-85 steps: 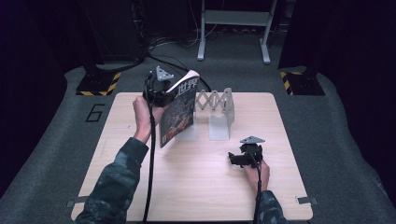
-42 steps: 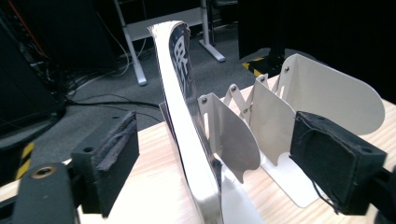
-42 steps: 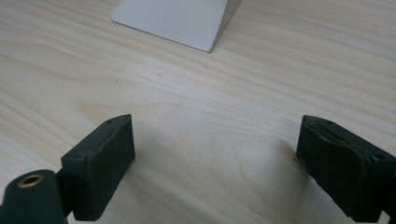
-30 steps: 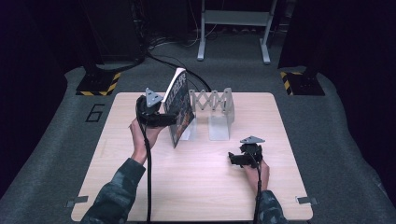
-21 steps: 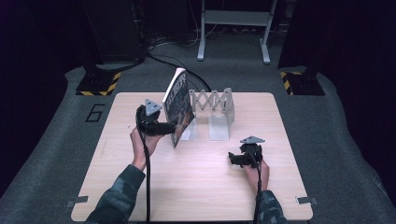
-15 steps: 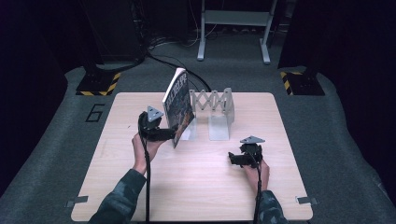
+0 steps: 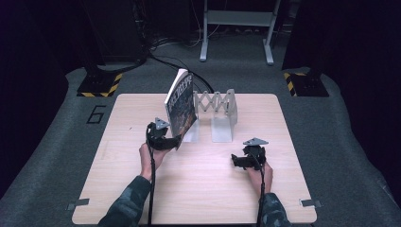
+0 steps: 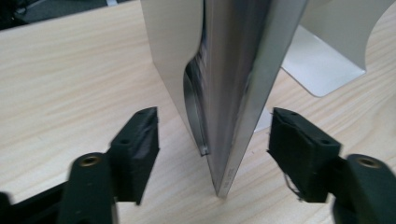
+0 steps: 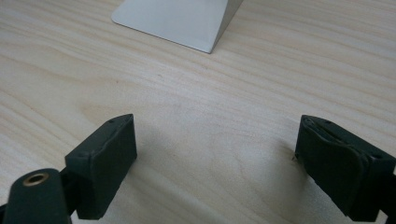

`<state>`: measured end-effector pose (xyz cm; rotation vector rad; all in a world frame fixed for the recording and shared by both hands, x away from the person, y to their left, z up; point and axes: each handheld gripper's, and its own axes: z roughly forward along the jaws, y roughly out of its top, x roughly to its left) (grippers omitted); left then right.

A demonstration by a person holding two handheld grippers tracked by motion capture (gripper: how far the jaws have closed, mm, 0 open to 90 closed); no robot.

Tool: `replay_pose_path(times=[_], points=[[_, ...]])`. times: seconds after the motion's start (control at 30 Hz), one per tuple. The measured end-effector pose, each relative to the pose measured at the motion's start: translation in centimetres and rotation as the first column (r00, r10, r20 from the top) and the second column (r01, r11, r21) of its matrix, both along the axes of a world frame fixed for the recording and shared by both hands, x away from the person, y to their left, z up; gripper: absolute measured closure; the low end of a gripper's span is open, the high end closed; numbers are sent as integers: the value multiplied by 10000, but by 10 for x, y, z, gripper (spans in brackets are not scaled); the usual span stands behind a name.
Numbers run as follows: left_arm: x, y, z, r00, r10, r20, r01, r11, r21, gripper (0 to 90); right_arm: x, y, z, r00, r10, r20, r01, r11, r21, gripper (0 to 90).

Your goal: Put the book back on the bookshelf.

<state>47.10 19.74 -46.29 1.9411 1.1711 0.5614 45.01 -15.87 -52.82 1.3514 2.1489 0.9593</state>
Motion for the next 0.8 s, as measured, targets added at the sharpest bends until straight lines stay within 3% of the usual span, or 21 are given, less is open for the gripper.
replay_pose_path(times=[0.13,0.2,0.23,0.4,0.5,0.57,0.8], points=[[2,-4,-18,9980,27,-633,-26,10000,6,380,0,0,0,10000,-5,6,5,10000,-11,123],[5,-3,-25,9952,145,-972,-194,9986,-499,410,0,0,0,10000,-5,8,5,10000,-9,123],[4,-3,-28,9959,363,-826,-417,9970,-646,435,0,0,0,10000,-1,7,1,10000,-3,124],[2,-6,-37,9973,422,-605,-452,9977,-496,530,0,0,0,10000,-42,22,41,10000,21,126],[4,-7,-41,9963,416,-756,-463,9971,-611,579,0,0,0,10000,-45,19,45,10000,19,127],[5,-9,-44,9960,402,-792,-441,9979,-475,602,0,0,0,10000,-27,24,27,10000,10,127],[7,-8,-50,9909,598,-1210,-745,9899,-1207,741,0,0,0,10000,-39,33,39,10000,4,128]])
